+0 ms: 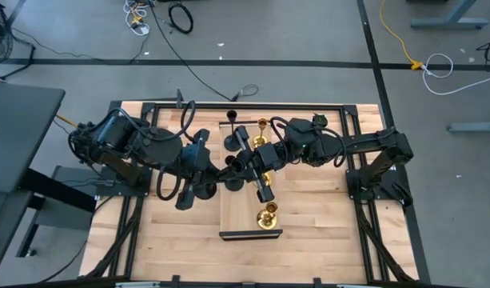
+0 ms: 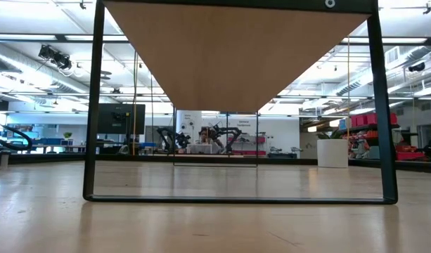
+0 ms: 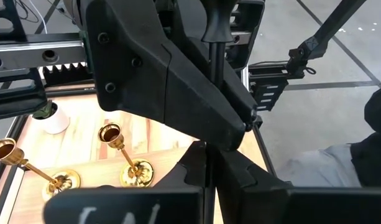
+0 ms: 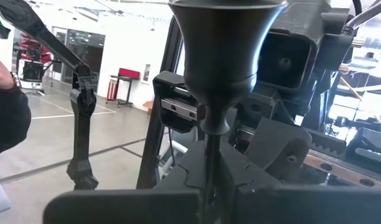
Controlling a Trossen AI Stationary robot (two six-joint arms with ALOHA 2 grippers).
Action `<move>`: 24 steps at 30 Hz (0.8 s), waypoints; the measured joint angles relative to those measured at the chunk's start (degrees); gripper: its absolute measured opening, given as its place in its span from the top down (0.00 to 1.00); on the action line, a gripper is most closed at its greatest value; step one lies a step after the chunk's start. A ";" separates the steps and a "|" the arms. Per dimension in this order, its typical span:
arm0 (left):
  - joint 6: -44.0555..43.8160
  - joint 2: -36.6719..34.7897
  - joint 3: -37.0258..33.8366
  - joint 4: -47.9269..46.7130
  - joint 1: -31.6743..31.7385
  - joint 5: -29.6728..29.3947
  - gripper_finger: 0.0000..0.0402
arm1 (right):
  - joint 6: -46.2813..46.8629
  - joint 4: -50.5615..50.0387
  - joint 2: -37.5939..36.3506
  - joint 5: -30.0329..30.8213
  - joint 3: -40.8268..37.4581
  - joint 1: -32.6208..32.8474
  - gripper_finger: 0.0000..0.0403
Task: Pick & Place candle stick holders
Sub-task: Put the black candle holder on the shelf aligned with the golden candle holders
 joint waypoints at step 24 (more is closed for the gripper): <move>-0.04 0.02 -0.02 -1.84 0.04 -1.87 0.97 | -0.78 -0.38 -0.02 -0.45 0.02 0.15 0.44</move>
